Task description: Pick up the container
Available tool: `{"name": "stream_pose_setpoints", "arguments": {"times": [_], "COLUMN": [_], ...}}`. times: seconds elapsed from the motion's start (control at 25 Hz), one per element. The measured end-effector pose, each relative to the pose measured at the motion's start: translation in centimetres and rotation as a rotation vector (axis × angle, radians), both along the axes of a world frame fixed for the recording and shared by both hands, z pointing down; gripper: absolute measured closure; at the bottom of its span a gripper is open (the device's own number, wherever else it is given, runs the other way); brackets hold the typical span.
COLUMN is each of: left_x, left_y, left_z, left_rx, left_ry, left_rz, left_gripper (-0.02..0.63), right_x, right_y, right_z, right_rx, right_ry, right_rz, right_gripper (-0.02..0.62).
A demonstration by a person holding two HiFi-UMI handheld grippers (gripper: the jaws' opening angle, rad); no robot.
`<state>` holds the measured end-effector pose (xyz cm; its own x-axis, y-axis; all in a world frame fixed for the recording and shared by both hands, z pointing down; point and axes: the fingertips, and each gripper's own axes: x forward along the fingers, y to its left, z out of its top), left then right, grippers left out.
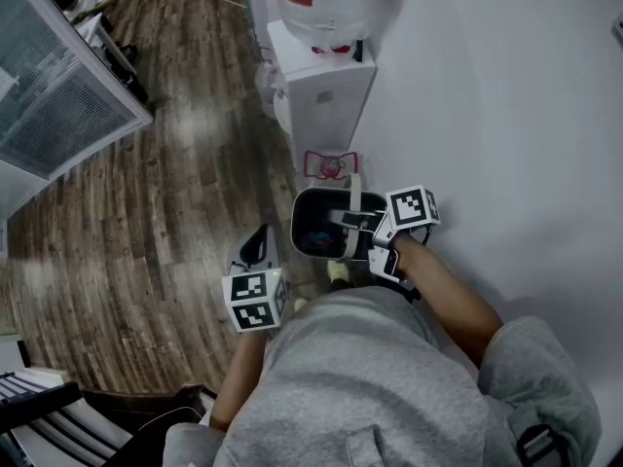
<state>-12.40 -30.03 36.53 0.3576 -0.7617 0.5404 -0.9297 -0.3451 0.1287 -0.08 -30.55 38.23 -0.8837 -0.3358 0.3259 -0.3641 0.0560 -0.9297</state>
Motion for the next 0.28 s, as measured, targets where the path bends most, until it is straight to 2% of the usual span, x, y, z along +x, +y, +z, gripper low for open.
{"name": "stream_pose_setpoints", "arguments": {"times": [0.28], "left_x": [0.18], "left_y": [0.16], "left_z": [0.25], "left_rx": [-0.006], "left_ry": [-0.008], "left_rz": [0.006], "left_gripper": [0.591], "right_x": [0.74], "right_y": [-0.01], "right_z": [0.87], "right_rx": [-0.012], "right_ry": [-0.006], "right_rz": [0.024], "right_gripper": [0.566]}}
